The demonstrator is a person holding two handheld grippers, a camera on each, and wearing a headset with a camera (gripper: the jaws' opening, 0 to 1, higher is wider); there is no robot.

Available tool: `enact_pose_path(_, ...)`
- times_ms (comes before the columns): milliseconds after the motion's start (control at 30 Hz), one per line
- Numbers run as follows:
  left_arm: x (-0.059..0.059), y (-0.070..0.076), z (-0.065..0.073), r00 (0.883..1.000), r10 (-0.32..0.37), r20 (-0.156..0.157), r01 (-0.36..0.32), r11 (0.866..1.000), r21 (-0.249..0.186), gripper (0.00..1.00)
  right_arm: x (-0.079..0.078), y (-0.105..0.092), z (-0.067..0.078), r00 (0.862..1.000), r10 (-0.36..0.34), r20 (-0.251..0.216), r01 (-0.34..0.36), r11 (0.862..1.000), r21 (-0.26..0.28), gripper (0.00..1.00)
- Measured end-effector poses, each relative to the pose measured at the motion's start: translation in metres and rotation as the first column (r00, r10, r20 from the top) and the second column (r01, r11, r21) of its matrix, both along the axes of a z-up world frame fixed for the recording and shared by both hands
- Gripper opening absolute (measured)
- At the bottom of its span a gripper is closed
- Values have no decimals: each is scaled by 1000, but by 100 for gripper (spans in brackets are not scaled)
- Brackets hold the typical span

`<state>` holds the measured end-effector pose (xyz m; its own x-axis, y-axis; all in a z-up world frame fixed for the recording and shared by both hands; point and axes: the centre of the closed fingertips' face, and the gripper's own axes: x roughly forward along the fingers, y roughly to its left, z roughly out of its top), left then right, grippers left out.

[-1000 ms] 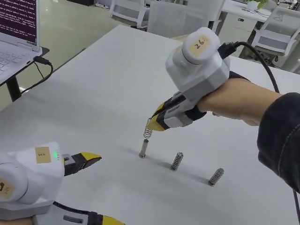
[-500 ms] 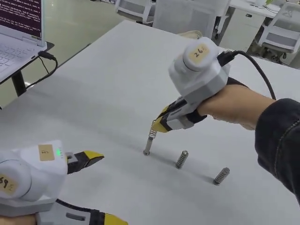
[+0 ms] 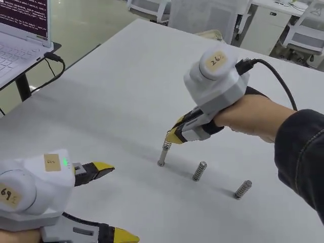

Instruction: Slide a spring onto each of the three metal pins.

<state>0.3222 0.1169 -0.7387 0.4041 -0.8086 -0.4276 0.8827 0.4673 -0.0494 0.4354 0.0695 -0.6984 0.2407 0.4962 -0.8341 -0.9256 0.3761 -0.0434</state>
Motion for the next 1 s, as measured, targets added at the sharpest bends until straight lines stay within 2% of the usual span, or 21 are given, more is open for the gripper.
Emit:
enact_pose_path(400, -1, 0, -2, 1000, -2, -4, 2, 1000, -1, 79, -2, 0, -13, 1000, -7, -13, 7, 1000, -5, 8)
enact_pose_path(800, 0, 1, -4, 1000, 0, -8, 0, 1000, 1, 78, -1, -1, -37, 999, -30, -30, 30, 1000, -2, 8)
enact_pose_path(1000, 0, 1, -4, 1000, 0, -9, 0, 1000, 3, 77, -3, -1, -43, 999, -40, -33, 40, 999, -3, 8)
